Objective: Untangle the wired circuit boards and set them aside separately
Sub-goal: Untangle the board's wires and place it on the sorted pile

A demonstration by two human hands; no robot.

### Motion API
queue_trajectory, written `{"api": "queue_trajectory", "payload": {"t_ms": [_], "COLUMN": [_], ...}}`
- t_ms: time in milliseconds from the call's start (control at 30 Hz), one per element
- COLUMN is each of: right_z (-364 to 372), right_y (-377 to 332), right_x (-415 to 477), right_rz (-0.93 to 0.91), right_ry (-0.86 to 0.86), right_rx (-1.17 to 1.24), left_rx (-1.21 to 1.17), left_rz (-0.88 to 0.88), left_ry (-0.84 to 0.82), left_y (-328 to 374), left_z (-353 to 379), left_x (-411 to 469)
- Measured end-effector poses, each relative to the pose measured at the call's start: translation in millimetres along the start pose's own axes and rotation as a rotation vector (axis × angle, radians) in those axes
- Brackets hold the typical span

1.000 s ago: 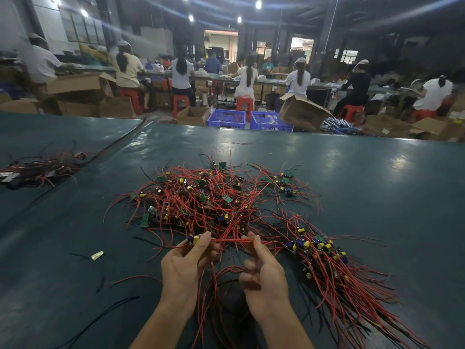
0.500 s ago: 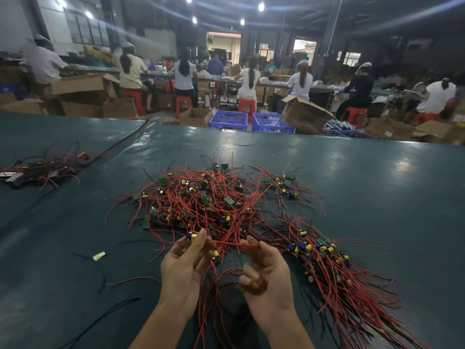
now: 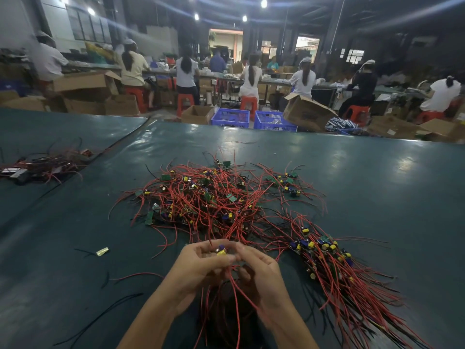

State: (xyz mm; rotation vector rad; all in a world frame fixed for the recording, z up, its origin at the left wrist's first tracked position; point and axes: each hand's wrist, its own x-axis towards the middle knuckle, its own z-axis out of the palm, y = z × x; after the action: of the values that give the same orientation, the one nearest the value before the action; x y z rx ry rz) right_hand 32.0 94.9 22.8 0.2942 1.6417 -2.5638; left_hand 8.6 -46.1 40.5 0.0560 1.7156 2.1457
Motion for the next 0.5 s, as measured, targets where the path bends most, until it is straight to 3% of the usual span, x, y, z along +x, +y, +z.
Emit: {"api": "queue_trajectory", "payload": {"t_ms": [267, 400, 500], "right_z": [-0.7, -0.9, -2.3], "right_y": [-2.7, -4.2, -4.6], "right_x": [-4.7, -4.7, -2.5], "right_rz": [0.071, 0.024, 0.000], "right_ry": [-0.089, -0.022, 0.067], "right_rx": [-0.148, -0.135, -0.057], "left_rx": [0.338, 0.310, 0.158], "left_rz": [-0.030, -0.021, 0.006], "left_ry": [-0.246, -0.276, -0.270], "left_y": [-3.2, -4.3, -5.1], "left_z": [0.9, -2.0, -3.2], "left_x": [-3.6, -2.0, 0.0]}}
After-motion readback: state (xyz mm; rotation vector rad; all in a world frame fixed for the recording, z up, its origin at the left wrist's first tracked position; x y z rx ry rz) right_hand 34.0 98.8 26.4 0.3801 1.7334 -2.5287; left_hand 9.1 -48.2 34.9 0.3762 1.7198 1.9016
